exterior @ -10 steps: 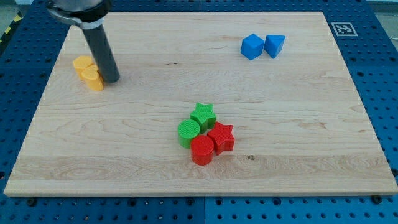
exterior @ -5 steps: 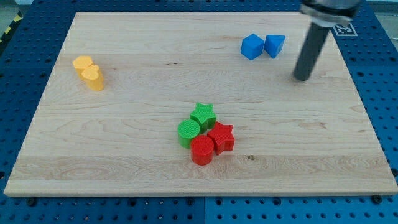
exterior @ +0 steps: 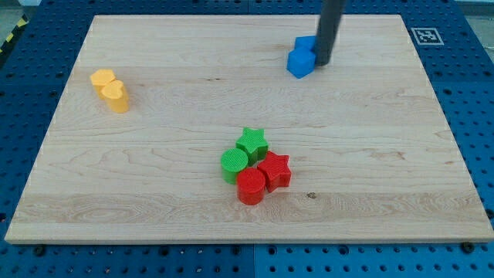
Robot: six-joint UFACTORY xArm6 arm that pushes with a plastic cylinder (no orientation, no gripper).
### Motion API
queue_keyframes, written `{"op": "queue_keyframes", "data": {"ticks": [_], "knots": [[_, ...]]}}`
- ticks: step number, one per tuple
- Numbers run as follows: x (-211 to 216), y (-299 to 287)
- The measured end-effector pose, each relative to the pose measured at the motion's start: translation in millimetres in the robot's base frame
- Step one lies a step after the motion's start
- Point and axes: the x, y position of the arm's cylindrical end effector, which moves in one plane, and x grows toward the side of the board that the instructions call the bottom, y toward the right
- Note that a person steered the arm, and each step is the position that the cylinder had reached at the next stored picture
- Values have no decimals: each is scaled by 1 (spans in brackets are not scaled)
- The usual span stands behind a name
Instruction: Push the blue cube closer to the yellow hexagon
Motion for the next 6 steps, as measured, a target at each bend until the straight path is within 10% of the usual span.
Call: {"op": "queue_keyframes", "data": {"ticks": [6], "knots": [[67,-57]]}}
